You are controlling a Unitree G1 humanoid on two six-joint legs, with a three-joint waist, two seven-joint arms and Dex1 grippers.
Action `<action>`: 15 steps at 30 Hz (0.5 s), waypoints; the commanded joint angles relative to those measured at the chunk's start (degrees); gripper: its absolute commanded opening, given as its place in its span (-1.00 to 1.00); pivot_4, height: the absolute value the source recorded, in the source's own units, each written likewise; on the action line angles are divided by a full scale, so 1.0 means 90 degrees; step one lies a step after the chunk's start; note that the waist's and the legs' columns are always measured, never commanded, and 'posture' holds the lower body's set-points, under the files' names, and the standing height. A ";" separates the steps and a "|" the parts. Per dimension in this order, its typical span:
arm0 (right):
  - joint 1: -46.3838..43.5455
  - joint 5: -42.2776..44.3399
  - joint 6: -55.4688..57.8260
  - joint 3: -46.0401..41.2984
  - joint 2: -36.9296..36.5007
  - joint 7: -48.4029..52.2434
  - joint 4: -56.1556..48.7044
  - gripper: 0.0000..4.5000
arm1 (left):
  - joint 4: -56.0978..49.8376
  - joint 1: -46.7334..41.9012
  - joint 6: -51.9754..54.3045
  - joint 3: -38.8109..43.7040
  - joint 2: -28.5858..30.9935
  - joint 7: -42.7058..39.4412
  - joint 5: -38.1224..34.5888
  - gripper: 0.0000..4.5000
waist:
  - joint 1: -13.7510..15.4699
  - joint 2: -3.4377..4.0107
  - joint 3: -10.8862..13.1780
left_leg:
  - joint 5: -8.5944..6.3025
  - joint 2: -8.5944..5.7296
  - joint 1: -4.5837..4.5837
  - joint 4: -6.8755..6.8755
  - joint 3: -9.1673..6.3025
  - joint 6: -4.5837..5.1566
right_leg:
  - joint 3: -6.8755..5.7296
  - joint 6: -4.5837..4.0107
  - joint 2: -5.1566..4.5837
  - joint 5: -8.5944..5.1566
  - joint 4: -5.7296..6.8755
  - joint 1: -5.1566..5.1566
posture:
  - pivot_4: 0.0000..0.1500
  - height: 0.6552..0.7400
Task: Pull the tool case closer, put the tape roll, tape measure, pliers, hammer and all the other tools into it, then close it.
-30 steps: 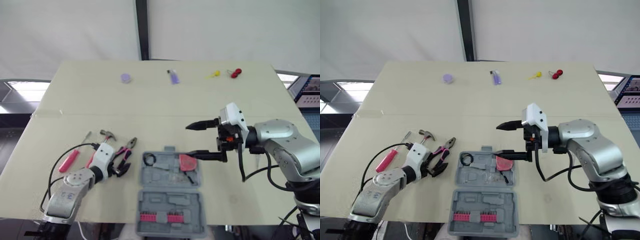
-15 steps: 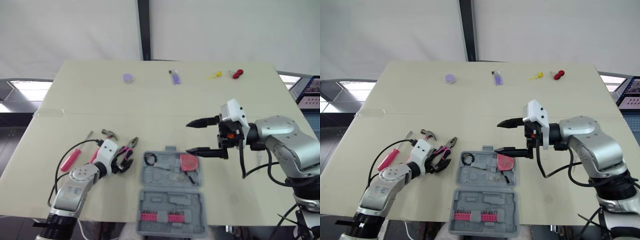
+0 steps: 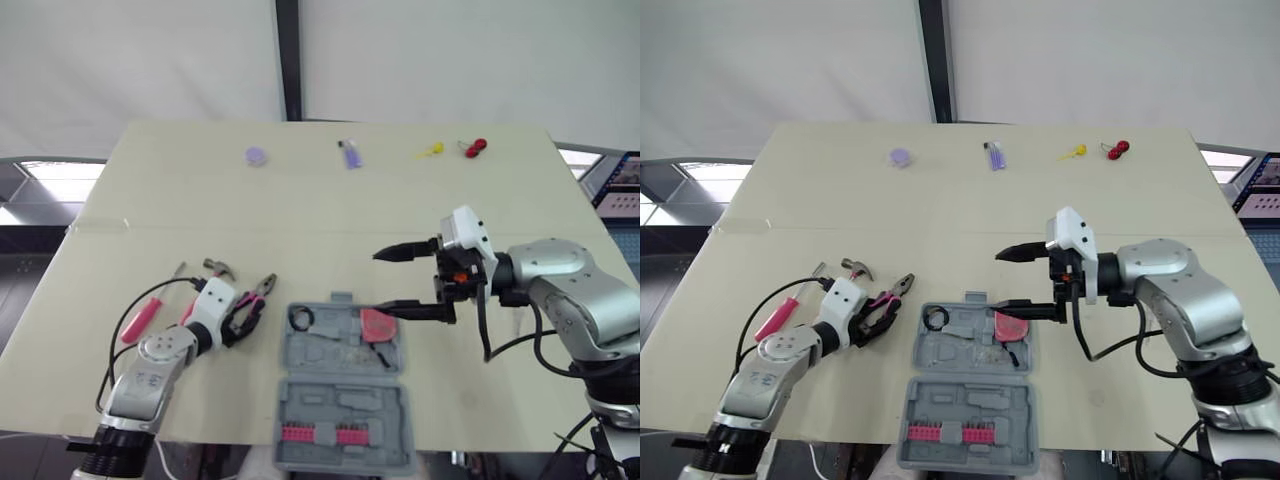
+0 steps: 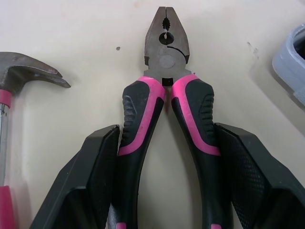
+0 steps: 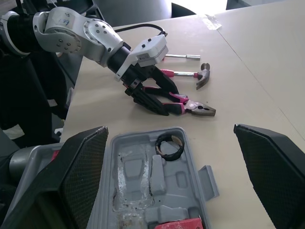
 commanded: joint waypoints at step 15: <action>-0.2434 -0.1292 0.0011 0.1505 0.0375 0.0341 0.0804 1.00 | -0.0693 -0.1936 -0.0790 0.0077 0.1425 -0.3208 -0.1425 0.18 | -0.0079 -0.0026 0.0016 | 0.0000 0.0008 -0.0092 0.0029 0.0006 -0.0002 | 0.0012 -0.0005 0.0010 0.0001 0.0046 -0.0111 | 1.00 1.00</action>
